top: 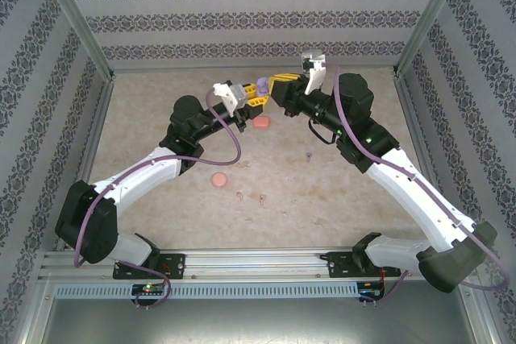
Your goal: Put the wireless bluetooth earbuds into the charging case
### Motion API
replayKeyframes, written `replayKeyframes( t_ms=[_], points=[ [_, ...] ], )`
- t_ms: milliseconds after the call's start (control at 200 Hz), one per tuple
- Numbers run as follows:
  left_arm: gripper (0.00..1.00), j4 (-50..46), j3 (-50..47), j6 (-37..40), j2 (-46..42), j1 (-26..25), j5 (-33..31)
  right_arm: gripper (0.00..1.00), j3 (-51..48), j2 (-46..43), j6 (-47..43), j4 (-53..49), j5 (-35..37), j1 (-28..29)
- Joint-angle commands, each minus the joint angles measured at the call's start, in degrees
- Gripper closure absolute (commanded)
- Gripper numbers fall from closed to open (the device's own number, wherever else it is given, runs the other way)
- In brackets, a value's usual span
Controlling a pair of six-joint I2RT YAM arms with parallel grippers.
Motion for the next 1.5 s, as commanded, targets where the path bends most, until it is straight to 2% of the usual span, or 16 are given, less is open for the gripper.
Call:
replayKeyframes(
  t_ms=[0,844,1194,1499],
  points=[
    [1.0,2.93,2.19,-0.53,0.29,-1.0,0.61,0.78,-0.65,0.04,1.51,3.81,-2.22,0.73],
    [1.0,1.15,3.18,0.25,-0.26,-1.66,1.72,0.79,-2.96,1.96,2.12,4.82,-1.29,-0.18],
    [1.0,0.79,3.36,0.35,-0.07,-1.76,1.81,0.79,-2.77,-2.74,3.24,5.27,-2.21,-0.67],
    [1.0,0.11,3.55,0.59,-0.55,-1.89,2.1,0.79,-1.91,-1.32,3.41,5.72,-2.42,-0.71]
  ],
)
